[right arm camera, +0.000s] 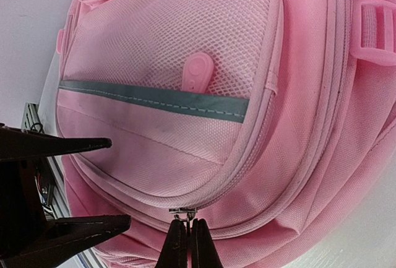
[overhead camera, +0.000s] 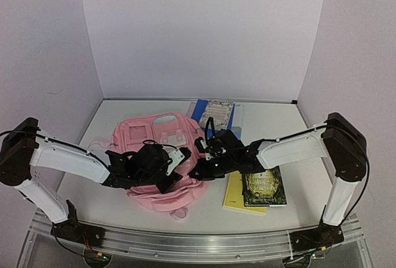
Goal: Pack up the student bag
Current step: Zip the student bag at the center of the board.
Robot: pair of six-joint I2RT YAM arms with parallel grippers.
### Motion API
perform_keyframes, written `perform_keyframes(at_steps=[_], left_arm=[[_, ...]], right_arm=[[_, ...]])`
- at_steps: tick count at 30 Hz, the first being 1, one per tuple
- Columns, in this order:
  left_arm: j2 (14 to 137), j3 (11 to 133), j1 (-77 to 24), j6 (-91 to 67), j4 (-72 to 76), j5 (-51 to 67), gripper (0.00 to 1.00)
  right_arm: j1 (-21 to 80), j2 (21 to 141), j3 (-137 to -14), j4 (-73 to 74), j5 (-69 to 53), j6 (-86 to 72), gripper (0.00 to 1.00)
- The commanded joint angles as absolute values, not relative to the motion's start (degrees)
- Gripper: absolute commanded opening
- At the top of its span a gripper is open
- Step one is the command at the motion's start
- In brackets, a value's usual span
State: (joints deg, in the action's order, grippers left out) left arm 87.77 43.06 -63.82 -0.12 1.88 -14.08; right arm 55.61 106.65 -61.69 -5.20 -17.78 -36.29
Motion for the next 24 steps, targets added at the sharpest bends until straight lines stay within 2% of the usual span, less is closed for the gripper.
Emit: perform_keyframes(at_steps=[1, 3, 7, 13, 19, 24], left_arm=[[90.7, 45.11, -64.2, 0.82, 4.8, -16.73, 0.32], [91.49, 45.56, -64.14, 0.52, 4.05, -16.93, 0.28], [91.53, 44.93, -64.23, 0.47, 4.47, -15.75, 0.26], [91.58, 44.07, -64.18, -2.96, 2.48, -21.3, 0.01], [86.37, 39.73, -64.18, -5.45, 3.5, -20.31, 0.0], [84.34, 39.13, -64.23, -6.35, 0.6, -17.82, 0.0]], right_arm=[[54.91, 104.05, -61.43, -8.61, -17.22, -36.87, 0.0], [54.87, 103.82, -61.27, -8.61, -17.06, -36.86, 0.0], [54.8, 103.03, -60.86, -8.54, -15.67, -36.99, 0.0], [54.6, 100.01, -59.52, -6.13, -5.13, -37.0, 0.0], [54.03, 99.25, -60.97, -1.97, 4.0, -35.5, 0.0], [49.9, 100.64, -62.47, -1.82, 1.81, -33.26, 0.0]])
